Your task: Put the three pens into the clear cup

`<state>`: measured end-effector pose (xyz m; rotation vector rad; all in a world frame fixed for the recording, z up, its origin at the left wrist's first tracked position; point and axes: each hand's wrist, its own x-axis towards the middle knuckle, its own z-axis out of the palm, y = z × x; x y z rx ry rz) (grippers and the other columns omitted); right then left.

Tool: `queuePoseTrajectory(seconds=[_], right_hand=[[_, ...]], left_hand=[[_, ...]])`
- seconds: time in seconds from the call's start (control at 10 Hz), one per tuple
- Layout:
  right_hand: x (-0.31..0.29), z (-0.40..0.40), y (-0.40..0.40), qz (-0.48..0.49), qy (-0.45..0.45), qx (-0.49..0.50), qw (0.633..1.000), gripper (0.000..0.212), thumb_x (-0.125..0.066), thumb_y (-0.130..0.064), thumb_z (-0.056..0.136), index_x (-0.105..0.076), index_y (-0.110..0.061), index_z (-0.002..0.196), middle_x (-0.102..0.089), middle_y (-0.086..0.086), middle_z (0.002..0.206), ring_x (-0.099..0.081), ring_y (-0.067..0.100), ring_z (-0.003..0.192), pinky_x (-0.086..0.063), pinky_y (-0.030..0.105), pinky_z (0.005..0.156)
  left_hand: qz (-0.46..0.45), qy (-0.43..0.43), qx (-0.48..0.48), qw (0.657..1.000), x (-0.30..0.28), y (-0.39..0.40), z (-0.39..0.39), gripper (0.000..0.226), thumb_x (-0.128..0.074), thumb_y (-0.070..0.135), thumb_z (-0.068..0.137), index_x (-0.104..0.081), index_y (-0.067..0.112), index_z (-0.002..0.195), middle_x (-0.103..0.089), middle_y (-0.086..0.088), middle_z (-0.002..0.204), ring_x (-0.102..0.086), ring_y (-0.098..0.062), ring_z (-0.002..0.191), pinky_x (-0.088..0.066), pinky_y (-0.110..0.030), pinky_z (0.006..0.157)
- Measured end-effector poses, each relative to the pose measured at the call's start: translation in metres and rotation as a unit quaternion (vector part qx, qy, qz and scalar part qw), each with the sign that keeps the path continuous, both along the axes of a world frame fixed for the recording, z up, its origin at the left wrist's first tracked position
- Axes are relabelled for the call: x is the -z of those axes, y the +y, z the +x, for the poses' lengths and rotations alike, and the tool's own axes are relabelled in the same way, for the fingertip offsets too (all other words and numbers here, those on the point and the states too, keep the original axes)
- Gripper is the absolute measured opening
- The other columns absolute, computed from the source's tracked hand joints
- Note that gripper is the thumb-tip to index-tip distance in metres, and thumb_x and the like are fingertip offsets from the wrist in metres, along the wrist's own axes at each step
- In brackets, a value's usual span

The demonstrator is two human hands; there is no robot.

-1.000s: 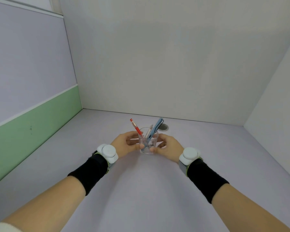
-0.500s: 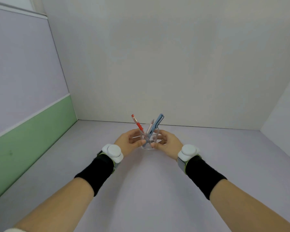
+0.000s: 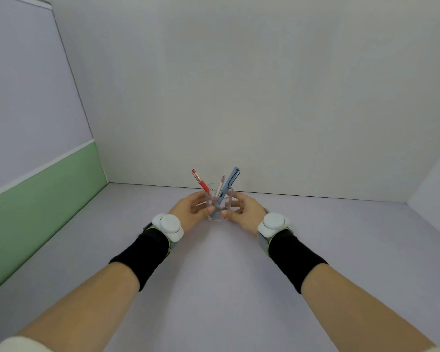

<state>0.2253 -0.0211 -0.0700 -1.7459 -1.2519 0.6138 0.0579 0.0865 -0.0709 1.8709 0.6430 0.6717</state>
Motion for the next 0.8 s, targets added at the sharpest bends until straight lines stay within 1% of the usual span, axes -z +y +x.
queuePoseTrajectory(seconds=[0.1, 0.2, 0.3, 0.4, 0.5, 0.6, 0.7, 0.8], right_hand=[[-0.002, -0.001, 0.005, -0.001, -0.002, -0.004, 1.0, 0.063, -0.072, -0.021, 0.086, -0.044, -0.022, 0.143, -0.064, 0.008, 0.128, -0.067, 0.02, 0.085, -0.054, 0.03, 0.087], [0.001, -0.001, 0.007, -0.003, 0.006, -0.001, 1.0, 0.062, -0.073, -0.019, 0.085, -0.045, -0.022, 0.141, -0.064, 0.009, 0.128, -0.067, 0.02, 0.082, -0.055, 0.033, 0.088], [0.003, -0.001, 0.008, -0.004, 0.003, -0.002, 1.0, 0.063, -0.074, -0.02, 0.085, -0.045, -0.021, 0.14, -0.064, 0.009, 0.129, -0.066, 0.015, 0.076, -0.053, 0.025, 0.079], [0.003, 0.001, 0.009, -0.008, 0.009, -0.004, 1.0, 0.066, -0.075, -0.022, 0.084, -0.044, -0.019, 0.142, -0.063, 0.01, 0.13, -0.068, 0.02, 0.08, -0.055, 0.031, 0.086], [0.002, 0.001, 0.009, -0.014, 0.014, -0.008, 1.0, 0.068, -0.075, -0.021, 0.084, -0.042, -0.019, 0.143, -0.062, 0.011, 0.133, -0.067, 0.013, 0.076, -0.054, 0.029, 0.081], [0.003, 0.002, 0.009, -0.017, 0.012, -0.005, 1.0, 0.071, -0.076, -0.024, 0.083, -0.04, -0.023, 0.144, -0.06, 0.009, 0.135, -0.065, 0.003, 0.073, -0.049, 0.014, 0.068], [0.003, 0.004, 0.004, -0.025, 0.003, 0.002, 1.0, 0.074, -0.077, -0.031, 0.082, -0.039, -0.026, 0.145, -0.058, 0.008, 0.137, -0.067, 0.011, 0.084, -0.048, 0.012, 0.064], [0.001, 0.003, -0.01, -0.029, 0.001, 0.016, 0.999, 0.075, -0.077, -0.037, 0.08, -0.042, -0.024, 0.144, -0.059, 0.007, 0.136, -0.064, 0.016, 0.091, -0.055, 0.031, 0.081]], left_hand=[[0.002, -0.001, -0.003, 1.0, 0.002, 0.006, 0.001, 0.046, -0.065, 0.008, 0.09, -0.049, 0.005, 0.133, -0.061, -0.002, 0.121, -0.059, -0.014, 0.11, -0.047, -0.001, 0.075], [-0.002, 0.002, -0.004, 1.0, 0.005, 0.009, 0.0, 0.044, -0.065, 0.01, 0.09, -0.051, 0.009, 0.132, -0.062, -0.001, 0.123, -0.06, -0.013, 0.111, -0.047, -0.002, 0.076], [0.001, -0.001, 0.004, 1.0, 0.008, 0.01, -0.001, 0.043, -0.066, 0.012, 0.09, -0.051, 0.013, 0.13, -0.062, 0.002, 0.121, -0.059, -0.012, 0.113, -0.047, -0.002, 0.077], [0.004, 0.003, 0.005, 1.0, 0.005, 0.008, -0.001, 0.041, -0.065, 0.012, 0.09, -0.052, 0.015, 0.129, -0.062, 0.0, 0.124, -0.059, -0.012, 0.112, -0.046, -0.001, 0.077], [-0.004, 0.004, 0.016, 1.0, 0.004, 0.004, -0.001, 0.031, -0.062, 0.011, 0.092, -0.053, 0.027, 0.118, -0.063, 0.007, 0.12, -0.058, -0.01, 0.114, -0.047, -0.003, 0.082], [0.002, 0.009, 0.032, 0.999, 0.0, -0.002, -0.002, 0.031, -0.06, 0.009, 0.093, -0.052, 0.03, 0.114, -0.063, 0.012, 0.117, -0.058, -0.008, 0.114, -0.046, -0.005, 0.087], [0.002, 0.024, 0.041, 0.999, -0.002, -0.003, -0.006, 0.036, -0.059, 0.011, 0.094, -0.051, 0.027, 0.124, -0.059, 0.008, 0.13, -0.056, -0.012, 0.122, -0.046, -0.014, 0.098], [-0.012, 0.055, 0.012, 0.998, -0.009, -0.011, -0.012, 0.056, -0.06, 0.017, 0.094, -0.036, 0.013, 0.146, -0.046, -0.005, 0.149, -0.048, -0.022, 0.134, -0.041, -0.037, 0.111]])
